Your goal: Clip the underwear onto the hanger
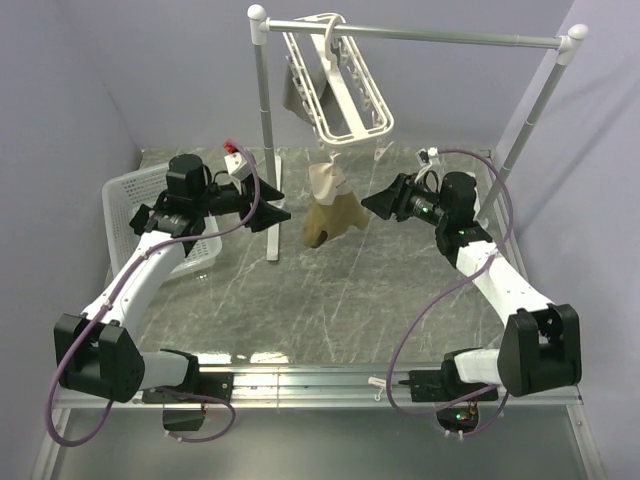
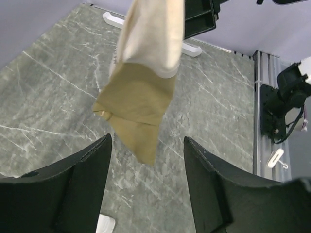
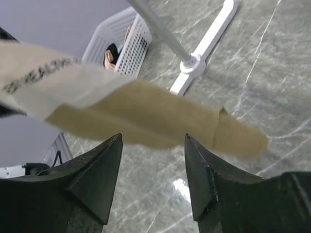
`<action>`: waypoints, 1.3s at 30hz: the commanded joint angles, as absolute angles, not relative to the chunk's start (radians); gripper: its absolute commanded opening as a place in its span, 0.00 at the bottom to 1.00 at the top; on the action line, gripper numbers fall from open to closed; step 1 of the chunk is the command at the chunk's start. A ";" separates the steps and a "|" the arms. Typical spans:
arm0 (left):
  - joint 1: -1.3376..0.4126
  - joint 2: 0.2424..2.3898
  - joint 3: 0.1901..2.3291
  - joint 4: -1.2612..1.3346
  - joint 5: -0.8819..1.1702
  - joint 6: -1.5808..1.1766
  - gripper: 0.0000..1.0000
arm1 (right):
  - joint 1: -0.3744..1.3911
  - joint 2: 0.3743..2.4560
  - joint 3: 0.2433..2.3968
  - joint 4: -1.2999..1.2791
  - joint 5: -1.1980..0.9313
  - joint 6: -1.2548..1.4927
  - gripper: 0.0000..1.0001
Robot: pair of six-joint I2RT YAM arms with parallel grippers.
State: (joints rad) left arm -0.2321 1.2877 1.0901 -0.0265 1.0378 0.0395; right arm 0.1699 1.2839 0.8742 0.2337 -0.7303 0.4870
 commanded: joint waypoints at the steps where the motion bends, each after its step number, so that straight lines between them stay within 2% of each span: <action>1: -0.233 1.264 1.034 0.102 1.022 -0.029 0.66 | 0.175 1.310 0.880 0.400 -0.703 0.538 0.61; 8: -0.314 1.258 1.017 0.135 0.943 -0.049 0.68 | 0.227 1.370 0.887 0.482 -0.750 0.542 0.59; 15: -0.367 1.207 0.970 0.141 0.873 -0.112 0.69 | 0.282 1.330 0.809 0.526 -0.819 0.548 0.54; 24: -0.517 1.127 0.914 0.153 0.602 -0.140 0.75 | 0.340 1.266 0.750 0.594 -0.775 0.629 0.53; 33: -0.543 1.267 0.928 0.348 0.443 -0.284 0.76 | 0.380 1.287 0.758 0.574 -0.726 0.635 0.53; 39: -0.545 1.400 0.989 0.426 0.436 -0.250 0.72 | 0.364 1.175 0.770 0.445 -0.736 0.520 0.53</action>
